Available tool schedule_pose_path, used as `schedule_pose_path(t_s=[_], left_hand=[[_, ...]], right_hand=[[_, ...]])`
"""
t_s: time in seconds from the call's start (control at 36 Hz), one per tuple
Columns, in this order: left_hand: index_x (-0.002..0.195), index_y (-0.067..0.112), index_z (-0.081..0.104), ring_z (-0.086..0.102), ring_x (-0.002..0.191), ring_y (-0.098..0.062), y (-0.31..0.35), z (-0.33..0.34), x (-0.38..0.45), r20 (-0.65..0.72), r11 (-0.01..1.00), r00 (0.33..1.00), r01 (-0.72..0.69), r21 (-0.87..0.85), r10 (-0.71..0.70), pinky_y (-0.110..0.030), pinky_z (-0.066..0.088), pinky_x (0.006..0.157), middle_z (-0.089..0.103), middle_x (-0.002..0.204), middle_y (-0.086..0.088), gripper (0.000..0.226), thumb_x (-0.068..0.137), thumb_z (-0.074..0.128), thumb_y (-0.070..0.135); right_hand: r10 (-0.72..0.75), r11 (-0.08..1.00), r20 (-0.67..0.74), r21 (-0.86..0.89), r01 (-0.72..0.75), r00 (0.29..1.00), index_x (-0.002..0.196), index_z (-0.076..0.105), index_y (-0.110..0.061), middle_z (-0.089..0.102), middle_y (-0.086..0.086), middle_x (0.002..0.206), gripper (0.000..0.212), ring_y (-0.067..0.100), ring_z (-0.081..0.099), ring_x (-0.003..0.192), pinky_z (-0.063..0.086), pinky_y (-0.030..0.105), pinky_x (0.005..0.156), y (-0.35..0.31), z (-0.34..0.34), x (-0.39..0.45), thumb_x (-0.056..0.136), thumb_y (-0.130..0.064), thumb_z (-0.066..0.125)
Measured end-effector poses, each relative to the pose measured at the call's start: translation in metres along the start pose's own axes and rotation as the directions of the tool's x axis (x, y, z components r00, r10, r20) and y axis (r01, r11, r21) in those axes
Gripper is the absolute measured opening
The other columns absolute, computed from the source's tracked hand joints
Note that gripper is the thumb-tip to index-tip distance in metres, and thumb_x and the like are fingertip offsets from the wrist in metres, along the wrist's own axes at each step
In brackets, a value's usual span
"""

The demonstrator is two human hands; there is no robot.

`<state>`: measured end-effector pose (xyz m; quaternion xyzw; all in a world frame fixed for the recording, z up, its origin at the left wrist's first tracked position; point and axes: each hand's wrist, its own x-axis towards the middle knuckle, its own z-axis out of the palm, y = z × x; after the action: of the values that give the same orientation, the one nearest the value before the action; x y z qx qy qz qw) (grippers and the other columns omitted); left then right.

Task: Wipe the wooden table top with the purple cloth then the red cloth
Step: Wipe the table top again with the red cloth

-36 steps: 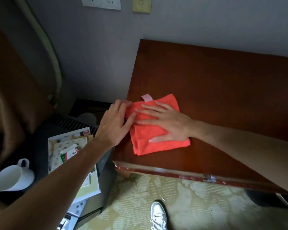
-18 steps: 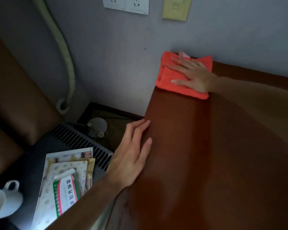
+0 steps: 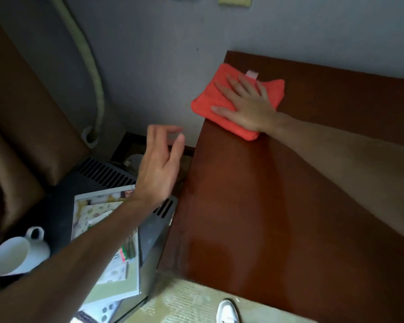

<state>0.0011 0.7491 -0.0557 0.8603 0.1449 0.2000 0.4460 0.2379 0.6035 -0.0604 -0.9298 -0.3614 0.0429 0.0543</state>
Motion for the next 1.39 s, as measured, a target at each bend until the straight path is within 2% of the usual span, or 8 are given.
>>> schedule_pose_path(t_s=[0.14, 0.31, 0.44, 0.53, 0.72, 1.03, 1.22, 1.39], left_hand=[[0.122, 0.017, 0.055, 0.059, 0.094, -0.007, 0.006, -0.021, -0.021, 0.04, 0.997, 0.997, 0.065, 0.039, -0.067, -0.048, 0.053, 0.088, 0.041, 0.117, 0.007, 0.044, 0.097, 0.043, 0.051], [0.126, 0.02, 0.058, 0.059, 0.11, -0.014, 0.009, -0.027, -0.067, 0.132, 0.979, 0.97, 0.198, 0.045, -0.203, -0.02, 0.036, 0.096, 0.049, 0.121, 0.001, 0.031, 0.104, 0.047, 0.039], [0.146, 0.018, 0.046, 0.045, 0.135, -0.016, 0.008, -0.031, -0.095, 0.335, 0.966, 0.907, 0.25, 0.067, -0.257, -0.027, 0.028, 0.114, 0.05, 0.142, -0.004, 0.056, 0.101, 0.047, 0.05], [0.152, 0.015, 0.038, 0.041, 0.138, -0.017, 0.008, -0.034, -0.102, 0.392, 0.978, 0.897, 0.164, 0.13, -0.203, -0.018, 0.025, 0.109, 0.044, 0.145, -0.006, 0.058, 0.102, 0.05, 0.041], [0.142, 0.012, 0.05, 0.058, 0.117, -0.026, 0.015, -0.044, -0.089, 0.359, 0.966, 0.913, 0.114, 0.231, -0.193, -0.039, 0.044, 0.104, 0.057, 0.129, -0.012, 0.078, 0.075, 0.087, 0.03], [0.094, 0.019, 0.049, 0.058, 0.089, -0.022, 0.039, -0.037, -0.079, 0.39, 0.964, 0.902, 0.093, 0.249, -0.188, -0.024, 0.03, 0.065, 0.061, 0.092, -0.003, 0.028, 0.087, 0.076, 0.02], [0.096, 0.032, 0.051, 0.058, 0.082, 0.0, 0.096, -0.066, -0.045, 0.308, 0.98, 0.936, -0.122, -0.159, 0.167, -0.033, 0.046, 0.082, 0.062, 0.086, 0.015, 0.031, 0.08, 0.074, 0.02], [0.127, 0.022, 0.062, 0.066, 0.11, -0.01, 0.117, -0.083, -0.052, 0.44, 0.925, 0.816, -0.356, -0.129, 0.376, -0.038, 0.053, 0.097, 0.07, 0.117, 0.004, 0.059, 0.076, 0.076, -0.003]], right_hand=[[-0.123, 0.992, 0.029, 0.004, 0.122, 0.992, 0.162, 0.009, -0.044, 0.001, -0.005, 0.173, 0.086, 0.021, -0.004, 0.159, -0.003, 0.054, 0.126, -0.074, 0.013, -0.106, 0.087, -0.086, 0.016], [-0.244, 0.97, -0.025, 0.015, 0.244, 0.97, 0.161, 0.024, -0.035, 0.013, 0.002, 0.172, 0.082, 0.024, 0.004, 0.16, 0.007, 0.059, 0.125, -0.141, 0.033, -0.235, 0.093, -0.08, 0.025], [-0.273, 0.957, -0.036, 0.088, 0.275, 0.961, 0.159, 0.031, -0.036, 0.012, 0.004, 0.172, 0.071, 0.021, 0.009, 0.159, 0.007, 0.054, 0.127, -0.159, 0.036, -0.28, 0.098, -0.071, 0.028], [-0.16, 0.952, -0.061, 0.255, 0.17, 0.985, 0.158, 0.032, -0.032, 0.014, 0.004, 0.171, 0.072, 0.019, 0.02, 0.156, 0.005, 0.043, 0.128, -0.151, 0.03, -0.279, 0.097, -0.071, 0.03], [0.142, 0.966, -0.064, 0.228, -0.124, 0.988, 0.151, 0.041, -0.022, 0.051, -0.003, 0.146, 0.104, 0.018, 0.046, 0.138, 0.012, 0.036, 0.12, -0.126, 0.017, -0.274, 0.072, -0.089, 0.035], [0.197, 0.915, 0.257, 0.298, -0.271, 0.946, 0.116, 0.057, -0.025, 0.038, -0.001, 0.111, 0.063, 0.02, 0.033, 0.106, 0.041, 0.039, 0.098, -0.104, -0.019, -0.251, 0.073, -0.065, 0.079], [0.185, 0.898, -0.027, 0.411, -0.157, 0.982, 0.105, 0.04, -0.028, 0.051, -0.01, 0.101, 0.056, 0.018, 0.054, 0.094, 0.037, 0.034, 0.074, -0.087, -0.095, -0.249, 0.078, -0.052, 0.083], [0.063, 0.966, -0.156, 0.257, -0.021, 0.986, 0.118, 0.047, -0.036, 0.054, -0.014, 0.111, 0.072, 0.015, 0.053, 0.098, 0.042, 0.035, 0.08, -0.081, -0.129, -0.276, 0.063, -0.068, 0.082]])
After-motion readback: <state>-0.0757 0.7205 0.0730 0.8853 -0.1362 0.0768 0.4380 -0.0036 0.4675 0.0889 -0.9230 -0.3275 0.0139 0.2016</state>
